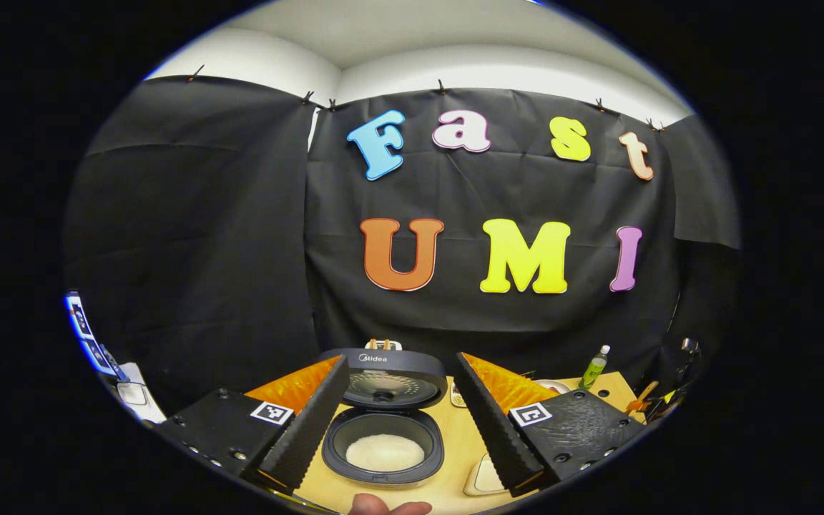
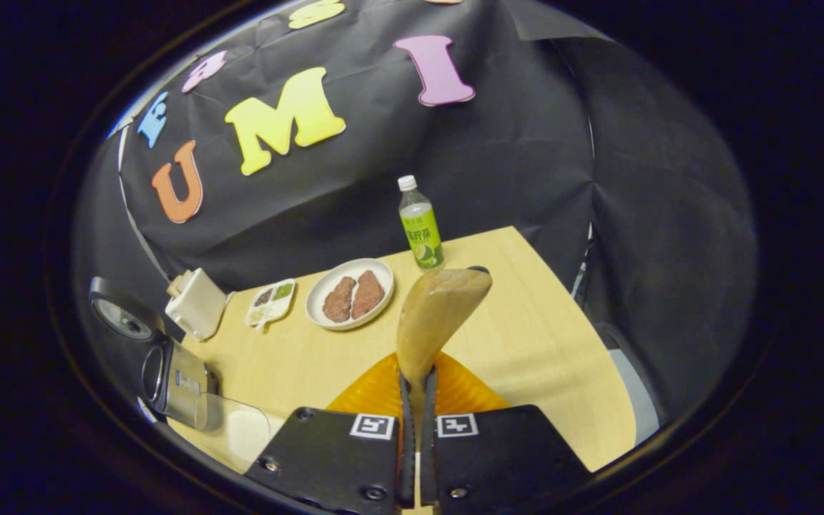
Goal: Close the left gripper, press the button to open the rice cooker; take a wooden spoon from the chopstick holder with the right hand, scoop a spoonful of rice and pour it into the rice cooker, then put the wooden spoon back into the chopstick holder.
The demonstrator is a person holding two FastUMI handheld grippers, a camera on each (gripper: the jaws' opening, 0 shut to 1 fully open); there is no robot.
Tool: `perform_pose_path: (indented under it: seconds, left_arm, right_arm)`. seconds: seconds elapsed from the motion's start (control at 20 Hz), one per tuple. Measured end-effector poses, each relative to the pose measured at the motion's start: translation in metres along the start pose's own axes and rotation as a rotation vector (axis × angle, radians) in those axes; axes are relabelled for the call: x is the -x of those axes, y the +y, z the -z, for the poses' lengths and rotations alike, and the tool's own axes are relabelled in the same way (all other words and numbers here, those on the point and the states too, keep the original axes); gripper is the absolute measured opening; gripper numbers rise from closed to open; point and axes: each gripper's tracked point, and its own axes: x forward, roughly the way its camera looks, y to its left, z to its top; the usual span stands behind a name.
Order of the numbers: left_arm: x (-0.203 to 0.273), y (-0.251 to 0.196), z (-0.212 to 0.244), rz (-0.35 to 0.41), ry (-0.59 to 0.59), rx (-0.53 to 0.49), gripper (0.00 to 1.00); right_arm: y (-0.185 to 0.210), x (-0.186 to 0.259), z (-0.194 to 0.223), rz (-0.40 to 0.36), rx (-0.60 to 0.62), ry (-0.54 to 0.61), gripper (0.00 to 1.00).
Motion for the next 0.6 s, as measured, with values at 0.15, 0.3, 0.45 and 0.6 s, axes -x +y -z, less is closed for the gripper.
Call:
perform_pose_path:
  seconds: [0.15,0.3,0.45,0.6]
  left_arm:
    - [0.007,0.017,0.001,0.022,-0.026,-0.029,0.95]
    - [0.011,0.035,0.001,0.045,-0.057,-0.068,0.94]
    - [0.013,0.044,0.003,0.089,-0.086,-0.088,0.95]
    - [0.014,0.051,0.003,0.132,-0.111,-0.087,0.95]
  right_arm:
    - [0.019,0.025,-0.011,0.016,0.017,-0.034,0.08]
    - [0.052,0.053,-0.017,0.016,0.028,-0.059,0.08]
    - [0.097,0.08,-0.017,-0.004,0.026,-0.075,0.08]
    - [0.144,0.097,-0.009,-0.021,0.066,-0.089,0.08]
